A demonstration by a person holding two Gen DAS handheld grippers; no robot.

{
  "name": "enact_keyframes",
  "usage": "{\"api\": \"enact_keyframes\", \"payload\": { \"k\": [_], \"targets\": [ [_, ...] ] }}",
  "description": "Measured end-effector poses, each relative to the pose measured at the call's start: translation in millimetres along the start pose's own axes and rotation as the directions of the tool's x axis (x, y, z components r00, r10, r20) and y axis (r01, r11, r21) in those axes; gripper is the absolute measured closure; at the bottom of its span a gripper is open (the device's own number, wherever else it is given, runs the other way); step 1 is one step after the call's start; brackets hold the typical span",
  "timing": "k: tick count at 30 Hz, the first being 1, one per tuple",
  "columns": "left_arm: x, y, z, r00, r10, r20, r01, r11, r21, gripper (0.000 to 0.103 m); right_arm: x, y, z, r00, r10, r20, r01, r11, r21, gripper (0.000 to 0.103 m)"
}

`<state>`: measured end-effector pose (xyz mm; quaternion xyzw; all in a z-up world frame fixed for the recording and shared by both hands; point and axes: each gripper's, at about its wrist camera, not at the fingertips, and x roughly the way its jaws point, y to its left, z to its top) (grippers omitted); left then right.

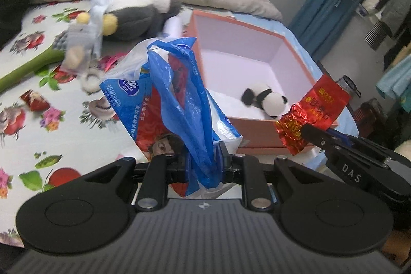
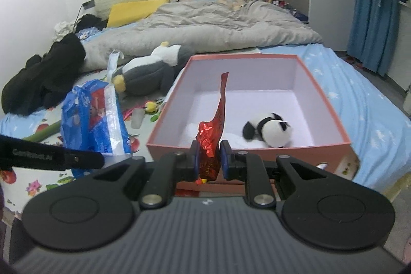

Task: Organize soft objects
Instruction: 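Carry the snack bag and red wrapper over the orange box, then lower both items into the box and open both tools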

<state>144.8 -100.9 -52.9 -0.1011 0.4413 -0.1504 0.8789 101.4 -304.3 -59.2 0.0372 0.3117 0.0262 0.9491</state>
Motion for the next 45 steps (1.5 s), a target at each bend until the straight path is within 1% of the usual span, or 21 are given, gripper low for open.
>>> {"api": "enact_keyframes", "payload": {
  "k": [6, 14, 20, 28, 33, 38, 45],
  "targets": [
    [5, -24, 17, 1.000, -0.020, 0.005, 0.020, 0.999, 0.040, 0.081, -4, -21, 6, 1.000, -0.021, 0.011, 0.020, 0.999, 0.041, 0.083],
    [31, -49, 47, 1.000, -0.023, -0.009, 0.023, 0.997, 0.075, 0.081, 16, -47, 20, 0.999, -0.033, 0.013, 0.032, 0.996, 0.077, 0.083],
    [66, -65, 73, 0.999, -0.019, -0.037, 0.022, 0.995, 0.093, 0.081, 41, -71, 33, 0.998, -0.060, 0.006, 0.060, 0.994, 0.095, 0.083],
    [122, -81, 99, 0.995, -0.010, -0.104, 0.022, 0.994, 0.109, 0.081, 80, -103, 43, 0.997, -0.071, -0.037, 0.076, 0.987, 0.140, 0.083],
    [152, -84, 110, 0.991, 0.007, -0.136, 0.008, 0.994, 0.108, 0.080, 108, -116, 43, 0.996, -0.060, -0.073, 0.070, 0.986, 0.149, 0.083],
    [176, -86, 114, 0.985, 0.021, -0.170, -0.003, 0.994, 0.110, 0.080, 126, -122, 41, 0.993, -0.050, -0.104, 0.065, 0.987, 0.150, 0.083],
    [190, -88, 116, 0.982, 0.022, -0.187, -0.002, 0.994, 0.105, 0.080, 139, -126, 39, 0.991, -0.042, -0.129, 0.062, 0.986, 0.155, 0.082]
  ]
}}
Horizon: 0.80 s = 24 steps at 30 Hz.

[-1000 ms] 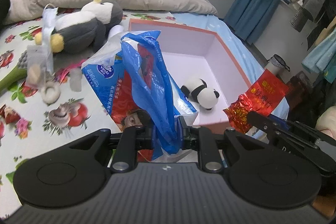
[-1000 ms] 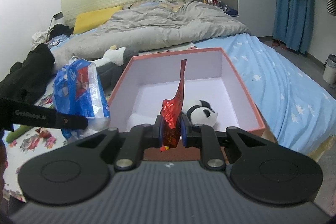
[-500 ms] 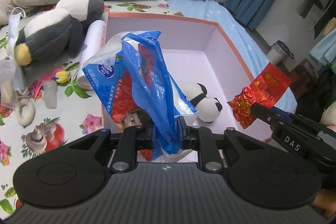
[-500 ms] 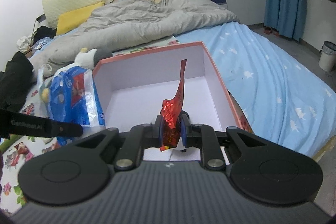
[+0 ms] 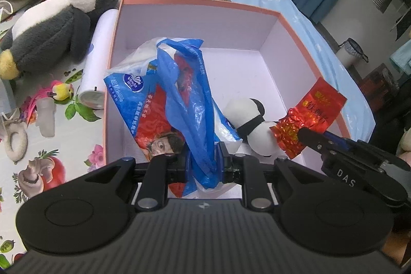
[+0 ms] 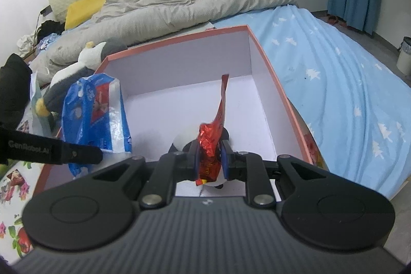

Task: Organize soft objects
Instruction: 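Lower both items into the box and open both tools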

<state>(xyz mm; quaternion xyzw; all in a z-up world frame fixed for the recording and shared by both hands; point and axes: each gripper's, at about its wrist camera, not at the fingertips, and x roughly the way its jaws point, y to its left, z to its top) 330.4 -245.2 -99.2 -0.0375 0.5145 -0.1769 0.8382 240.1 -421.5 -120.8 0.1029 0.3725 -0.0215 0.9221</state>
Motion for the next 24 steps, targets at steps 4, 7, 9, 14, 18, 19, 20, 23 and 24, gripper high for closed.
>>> {"api": "enact_keyframes", "payload": {
  "k": [4, 7, 9, 14, 18, 19, 20, 23, 24],
  "targets": [
    [-3, 0, 0, 1.000, 0.009, 0.009, -0.009, 1.000, 0.000, 0.066, 2, -3, 3, 1.000, -0.002, -0.011, 0.002, 1.000, 0.021, 0.071],
    [-10, 1, -1, 1.000, 0.009, 0.026, -0.009, 1.000, 0.002, 0.062, -1, -4, 2, 1.000, 0.010, -0.007, -0.010, 0.999, 0.034, 0.064],
    [-16, 1, -2, 0.999, 0.006, 0.035, -0.006, 1.000, 0.003, 0.061, -6, -3, 2, 1.000, 0.008, 0.000, -0.008, 0.999, 0.036, 0.064],
    [-34, 1, -8, 0.998, 0.000, 0.065, 0.000, 1.000, 0.003, 0.061, -24, 3, 0, 1.000, 0.020, 0.024, -0.021, 0.999, 0.029, 0.064],
    [-52, -1, -19, 0.996, -0.006, 0.088, 0.005, 1.000, 0.010, 0.061, -41, 9, -4, 0.998, 0.037, 0.054, -0.038, 0.999, 0.018, 0.064],
    [-57, -1, -22, 0.996, -0.005, 0.093, 0.004, 1.000, 0.010, 0.061, -44, 11, -5, 0.998, 0.036, 0.058, -0.037, 0.999, 0.011, 0.064],
    [-61, -1, -26, 0.995, -0.005, 0.098, 0.004, 1.000, 0.010, 0.061, -48, 13, -6, 0.997, 0.038, 0.063, -0.038, 0.999, 0.007, 0.064],
    [-75, 0, -36, 0.994, -0.004, 0.111, 0.003, 1.000, 0.009, 0.061, -61, 18, -12, 0.996, 0.045, 0.077, -0.046, 0.999, 0.005, 0.064],
    [-80, 1, -40, 0.993, -0.005, 0.118, 0.004, 1.000, 0.010, 0.061, -65, 20, -13, 0.995, 0.046, 0.083, -0.047, 0.999, 0.004, 0.064]
  ]
}}
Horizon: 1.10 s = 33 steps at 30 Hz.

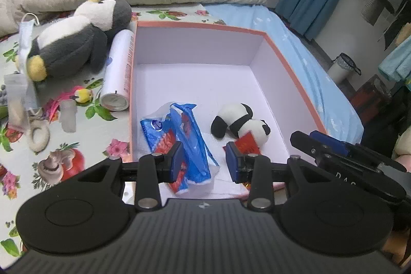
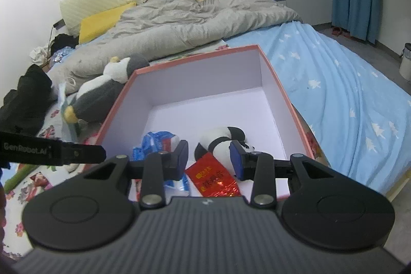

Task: Organize soft objects
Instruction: 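Lower both items into the box and open both tools, then withdraw both open tools from the box toward the items on the bed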

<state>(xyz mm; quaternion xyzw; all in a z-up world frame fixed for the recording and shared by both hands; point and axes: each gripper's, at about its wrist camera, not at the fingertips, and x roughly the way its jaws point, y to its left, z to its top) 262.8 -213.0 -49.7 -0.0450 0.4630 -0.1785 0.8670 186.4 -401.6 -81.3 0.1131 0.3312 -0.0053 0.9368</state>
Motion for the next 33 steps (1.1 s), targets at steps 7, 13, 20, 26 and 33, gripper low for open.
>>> {"api": "enact_keyframes", "payload": {
  "k": [7, 13, 20, 26, 33],
  "targets": [
    [-40, 7, -22, 0.999, 0.004, 0.043, -0.004, 1.000, -0.017, 0.061, -31, 16, -6, 0.999, 0.021, 0.037, -0.020, 1.000, -0.017, 0.064],
    [-67, 13, -43, 0.998, -0.007, 0.070, 0.009, 0.999, -0.035, 0.061, -58, 29, -16, 0.997, 0.033, 0.064, -0.031, 0.999, -0.036, 0.064],
    [-96, 23, -69, 0.994, -0.018, 0.106, 0.023, 0.999, -0.047, 0.061, -83, 44, -35, 0.996, 0.054, 0.068, -0.050, 0.997, -0.052, 0.064],
    [-120, 38, -91, 0.992, -0.005, 0.129, 0.015, 0.997, -0.073, 0.061, -100, 55, -52, 0.996, 0.071, 0.062, -0.067, 0.996, -0.065, 0.064],
    [-144, 54, -120, 0.989, 0.017, 0.145, -0.002, 0.995, -0.101, 0.061, -111, 78, -69, 0.993, 0.107, 0.051, -0.100, 0.988, -0.113, 0.064]
  ]
}}
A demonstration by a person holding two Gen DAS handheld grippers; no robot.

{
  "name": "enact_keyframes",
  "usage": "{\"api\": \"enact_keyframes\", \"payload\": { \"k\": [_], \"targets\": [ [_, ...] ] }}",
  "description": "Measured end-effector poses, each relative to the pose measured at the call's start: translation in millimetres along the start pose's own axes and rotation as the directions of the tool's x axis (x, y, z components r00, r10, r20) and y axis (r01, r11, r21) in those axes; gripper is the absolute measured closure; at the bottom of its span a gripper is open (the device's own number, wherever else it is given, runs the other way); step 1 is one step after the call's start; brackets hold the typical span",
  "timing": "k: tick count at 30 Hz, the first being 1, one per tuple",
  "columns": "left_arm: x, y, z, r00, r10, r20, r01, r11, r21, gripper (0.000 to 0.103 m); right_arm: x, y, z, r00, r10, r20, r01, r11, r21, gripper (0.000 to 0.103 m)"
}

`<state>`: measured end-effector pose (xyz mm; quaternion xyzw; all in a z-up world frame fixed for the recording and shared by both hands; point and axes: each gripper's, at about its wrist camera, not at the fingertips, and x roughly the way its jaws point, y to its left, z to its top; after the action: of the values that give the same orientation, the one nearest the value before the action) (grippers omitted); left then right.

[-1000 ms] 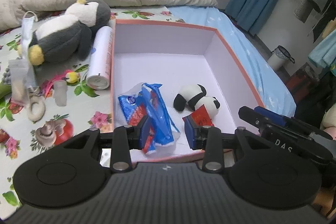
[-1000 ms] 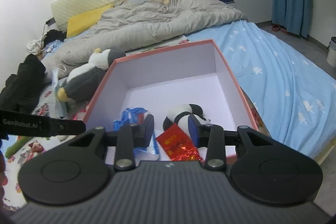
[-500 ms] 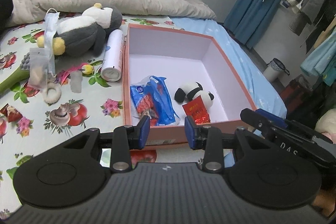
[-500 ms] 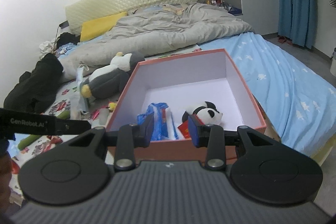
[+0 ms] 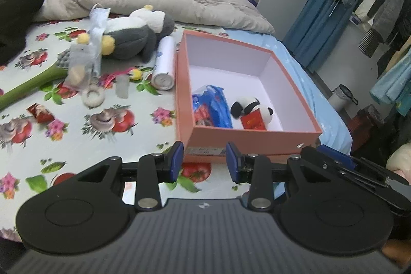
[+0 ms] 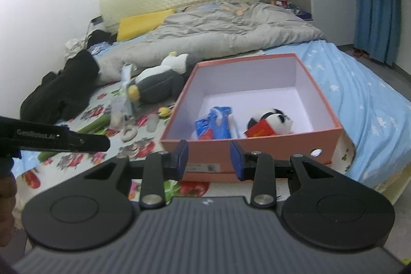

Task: Organize soft objects
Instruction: 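Withdraw both open tools from the box toward the items on the bed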

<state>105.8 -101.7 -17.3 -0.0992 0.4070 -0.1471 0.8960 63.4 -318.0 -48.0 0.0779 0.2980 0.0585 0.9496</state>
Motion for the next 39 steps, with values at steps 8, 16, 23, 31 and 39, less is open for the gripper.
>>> {"api": "enact_keyframes", "payload": {
  "k": [8, 16, 23, 31, 39],
  "targets": [
    [-35, 22, -24, 0.998, 0.048, 0.026, -0.048, 0.998, -0.031, 0.061, -10, 32, -7, 0.997, 0.075, 0.005, -0.074, 0.996, -0.046, 0.064],
    [-62, 48, -43, 0.994, 0.095, 0.050, -0.091, 0.992, -0.084, 0.061, -11, 63, -11, 0.988, 0.152, 0.000, -0.152, 0.985, -0.077, 0.064],
    [-76, 71, -57, 0.986, 0.157, 0.065, -0.146, 0.978, -0.147, 0.056, -1, 95, -15, 0.974, 0.226, -0.025, -0.227, 0.965, -0.130, 0.064],
    [-69, 88, -59, 0.984, 0.175, 0.037, -0.166, 0.972, -0.168, 0.055, 11, 102, -17, 0.974, 0.221, -0.054, -0.226, 0.964, -0.138, 0.064],
    [-44, 109, -41, 0.985, 0.172, 0.008, -0.168, 0.969, -0.180, 0.054, 37, 110, -8, 0.976, 0.201, -0.087, -0.212, 0.968, -0.134, 0.064]
  ]
}}
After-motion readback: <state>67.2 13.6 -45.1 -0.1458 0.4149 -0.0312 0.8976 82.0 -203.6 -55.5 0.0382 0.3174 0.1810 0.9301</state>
